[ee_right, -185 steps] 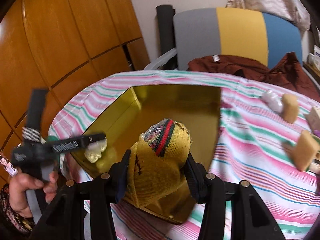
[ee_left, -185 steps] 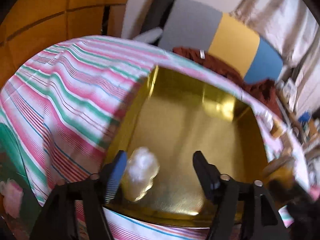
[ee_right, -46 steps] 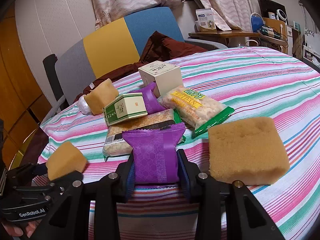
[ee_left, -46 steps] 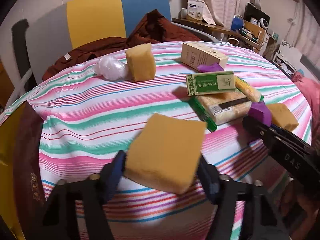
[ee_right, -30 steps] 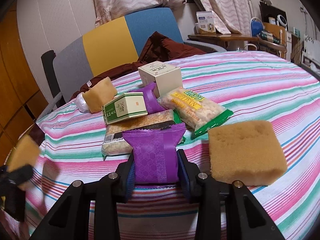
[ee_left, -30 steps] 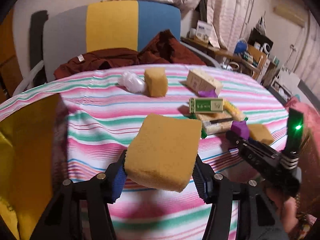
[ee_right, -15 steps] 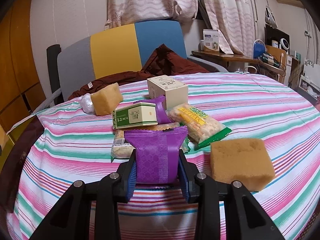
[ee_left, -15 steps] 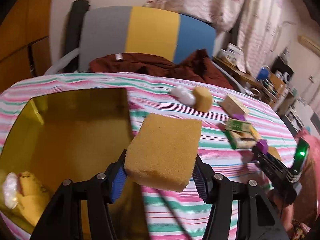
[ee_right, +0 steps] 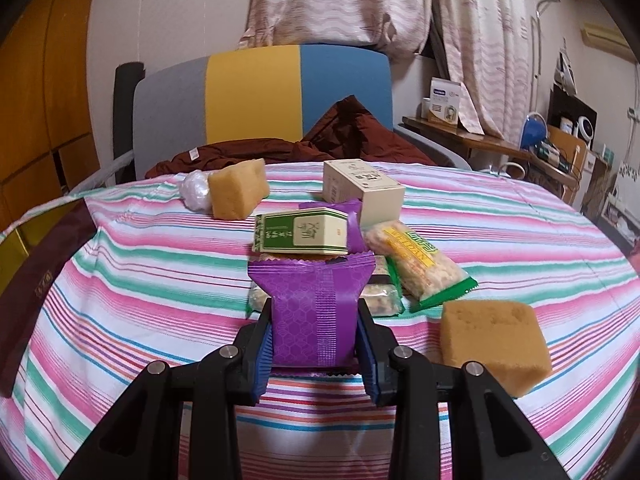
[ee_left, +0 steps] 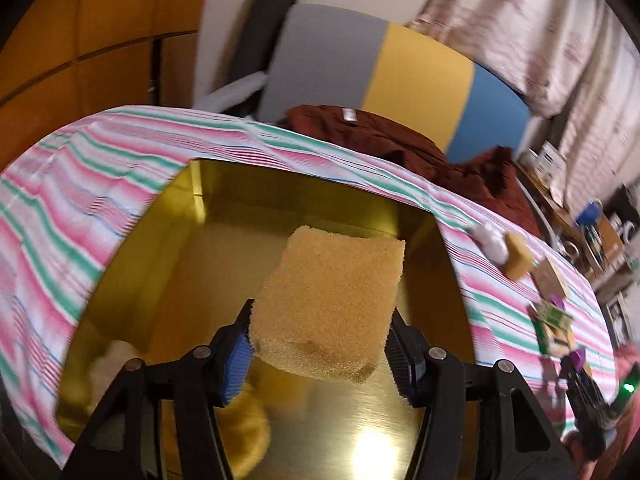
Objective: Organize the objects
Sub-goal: 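Drop the sponge and purple pouch into the gold tray, opening both tools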
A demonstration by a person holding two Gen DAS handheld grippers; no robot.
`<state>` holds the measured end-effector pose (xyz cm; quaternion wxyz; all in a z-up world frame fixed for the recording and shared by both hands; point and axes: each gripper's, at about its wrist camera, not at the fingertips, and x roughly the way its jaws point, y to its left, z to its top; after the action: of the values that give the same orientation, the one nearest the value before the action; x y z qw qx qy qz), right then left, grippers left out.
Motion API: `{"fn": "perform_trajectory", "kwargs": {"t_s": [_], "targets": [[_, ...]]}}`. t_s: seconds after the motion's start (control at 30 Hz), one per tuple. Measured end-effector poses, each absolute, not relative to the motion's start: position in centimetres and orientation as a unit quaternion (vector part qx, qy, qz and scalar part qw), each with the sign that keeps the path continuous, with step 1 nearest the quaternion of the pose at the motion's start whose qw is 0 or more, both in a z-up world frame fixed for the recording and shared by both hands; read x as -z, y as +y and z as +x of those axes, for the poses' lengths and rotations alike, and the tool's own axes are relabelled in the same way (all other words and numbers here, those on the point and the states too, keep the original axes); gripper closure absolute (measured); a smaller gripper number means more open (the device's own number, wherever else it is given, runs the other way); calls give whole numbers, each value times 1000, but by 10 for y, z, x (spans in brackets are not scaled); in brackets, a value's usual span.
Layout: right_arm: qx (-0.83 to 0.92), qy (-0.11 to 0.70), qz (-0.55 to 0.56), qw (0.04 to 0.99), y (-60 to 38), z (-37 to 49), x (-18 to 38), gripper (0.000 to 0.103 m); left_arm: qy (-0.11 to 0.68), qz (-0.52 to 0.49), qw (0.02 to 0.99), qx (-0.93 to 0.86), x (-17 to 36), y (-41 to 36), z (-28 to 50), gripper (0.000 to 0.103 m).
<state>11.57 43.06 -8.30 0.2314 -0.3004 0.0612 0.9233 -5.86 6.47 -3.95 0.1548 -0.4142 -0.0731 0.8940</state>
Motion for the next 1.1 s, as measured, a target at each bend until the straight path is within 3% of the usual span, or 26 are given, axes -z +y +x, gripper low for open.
{"fn": "perform_trajectory", "kwargs": {"t_s": [0.33,0.63,0.77,0.87,1.1], "targets": [[-934,45,-296,197,397,103,65,67,-99,-446,97,-884,60,7,-88,43],[-967,45,-247,55,312,79,9,67,-82,-453,84,-884,78,-5,-91,42],[-969,46,-244,-11,273,66,-3,67,-77,-451,88,-885,79,-6,-90,35],[-965,41,-255,-55,244,54,-3,67,-90,-444,90,-887,74,-10,-85,24],[-933,45,-337,-120,184,11,20,67,-147,-407,78,-898,43,-34,-76,9]]}}
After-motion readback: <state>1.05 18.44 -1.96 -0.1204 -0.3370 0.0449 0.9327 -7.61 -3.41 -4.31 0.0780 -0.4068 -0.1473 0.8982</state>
